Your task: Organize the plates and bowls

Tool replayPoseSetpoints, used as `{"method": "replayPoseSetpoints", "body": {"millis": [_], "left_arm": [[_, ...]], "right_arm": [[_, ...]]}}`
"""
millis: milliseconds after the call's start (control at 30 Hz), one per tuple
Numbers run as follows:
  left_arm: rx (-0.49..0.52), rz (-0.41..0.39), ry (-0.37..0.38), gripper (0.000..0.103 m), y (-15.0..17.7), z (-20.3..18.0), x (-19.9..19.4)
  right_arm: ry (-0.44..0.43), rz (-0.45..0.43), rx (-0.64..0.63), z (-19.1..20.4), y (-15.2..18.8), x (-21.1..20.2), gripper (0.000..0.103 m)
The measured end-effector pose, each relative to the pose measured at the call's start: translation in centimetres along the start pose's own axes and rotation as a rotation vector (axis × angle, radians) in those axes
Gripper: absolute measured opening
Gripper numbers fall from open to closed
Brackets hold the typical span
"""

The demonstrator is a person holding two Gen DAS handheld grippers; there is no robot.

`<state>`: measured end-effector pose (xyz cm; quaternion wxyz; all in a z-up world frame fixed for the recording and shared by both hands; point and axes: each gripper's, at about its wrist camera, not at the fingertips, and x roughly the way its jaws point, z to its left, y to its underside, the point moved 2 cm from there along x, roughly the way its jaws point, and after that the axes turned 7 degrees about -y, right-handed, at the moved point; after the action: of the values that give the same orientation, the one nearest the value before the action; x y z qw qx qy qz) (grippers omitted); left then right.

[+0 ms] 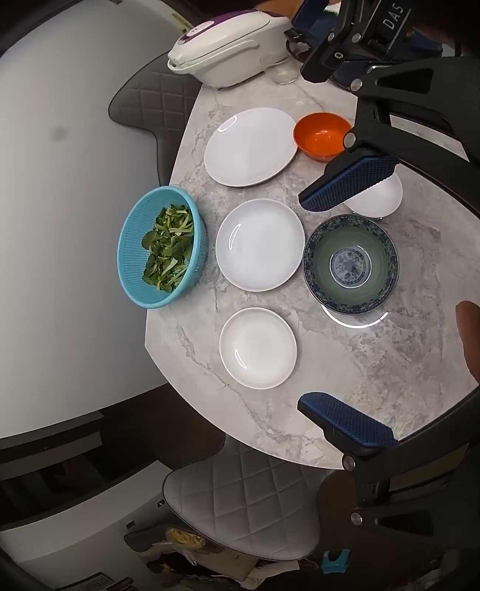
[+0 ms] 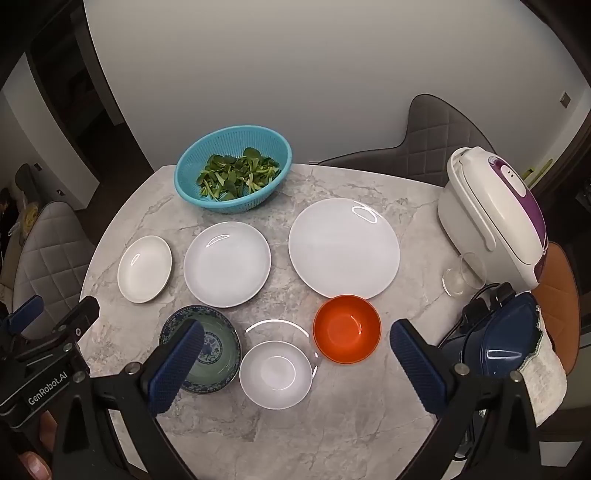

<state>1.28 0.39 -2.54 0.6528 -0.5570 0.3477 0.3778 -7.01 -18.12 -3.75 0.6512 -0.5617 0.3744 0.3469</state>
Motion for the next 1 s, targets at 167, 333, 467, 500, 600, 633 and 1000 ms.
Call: {"method": "replayPoseSetpoints", "body": {"millis": [167, 333, 467, 500, 600, 633, 1000], "left_arm": [[0.0, -0.001, 0.002, 0.1, 0.02, -0.03, 0.0], [-0.001, 0.002, 0.001, 0.099, 0.03, -0.05, -0.04], [0.001, 0.002, 0.001, 0.099, 0.18, -0.2, 0.04], [0.002, 0.002, 0.001, 0.099, 0.25, -0.3, 0.04], [0.001, 0.003, 0.001, 0.099, 0.21, -0.37, 0.12], [0.002, 0.004, 0.002, 0.099, 0.27, -0.48, 0.09], [0.003, 0.011, 0.004, 0.1, 0.3, -0.57, 0.53]], "right_arm": [[-0.001, 0.0, 0.0, -0.05, -0.01, -0.01, 0.103], [-0.001, 0.001, 0.001, 0.04, -0.02, 0.05, 0.103], [0.001, 0.0, 0.001, 0.09, -0.03, 0.1, 0.103], [0.001, 0.001, 0.001, 0.08, -0.05, 0.12, 0.103], [0.001, 0.002, 0.0, 0.07, -0.07, 0.12, 0.103], [0.001, 0.003, -0.001, 0.16, -0.06, 0.16, 0.103], [0.002, 0.002, 0.0, 0.12, -0.11, 0.16, 0.103]]}}
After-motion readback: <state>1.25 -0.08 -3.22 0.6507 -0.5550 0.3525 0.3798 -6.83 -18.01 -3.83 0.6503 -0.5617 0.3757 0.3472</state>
